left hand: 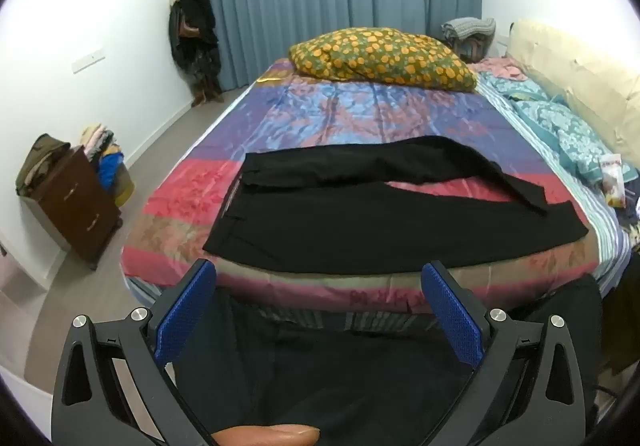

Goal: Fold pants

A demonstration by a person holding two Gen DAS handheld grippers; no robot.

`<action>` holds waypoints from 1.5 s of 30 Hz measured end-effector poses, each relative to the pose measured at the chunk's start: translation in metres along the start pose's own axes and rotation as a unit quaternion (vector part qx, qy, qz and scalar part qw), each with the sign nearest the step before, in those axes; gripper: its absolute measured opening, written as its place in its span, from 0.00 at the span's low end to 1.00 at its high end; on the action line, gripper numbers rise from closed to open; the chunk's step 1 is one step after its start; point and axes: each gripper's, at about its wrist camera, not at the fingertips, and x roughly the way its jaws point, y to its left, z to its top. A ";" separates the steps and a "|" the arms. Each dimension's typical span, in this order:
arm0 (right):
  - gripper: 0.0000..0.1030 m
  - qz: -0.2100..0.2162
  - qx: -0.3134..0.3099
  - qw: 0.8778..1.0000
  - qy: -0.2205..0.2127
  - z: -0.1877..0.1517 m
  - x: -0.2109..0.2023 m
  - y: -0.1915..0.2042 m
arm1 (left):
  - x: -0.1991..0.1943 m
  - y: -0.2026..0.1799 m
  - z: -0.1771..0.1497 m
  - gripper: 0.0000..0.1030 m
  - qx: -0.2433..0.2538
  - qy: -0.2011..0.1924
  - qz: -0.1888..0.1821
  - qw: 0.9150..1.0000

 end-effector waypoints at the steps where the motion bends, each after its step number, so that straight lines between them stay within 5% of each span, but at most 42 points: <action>1: 1.00 0.004 0.005 1.000 0.001 0.000 0.000 0.000 | 0.000 0.000 0.000 0.99 0.000 0.001 -0.001 1.000; 45: 1.00 -0.010 -0.008 1.000 0.012 0.003 0.003 0.004 | 0.002 -0.006 -0.008 1.00 0.011 0.009 0.002 1.000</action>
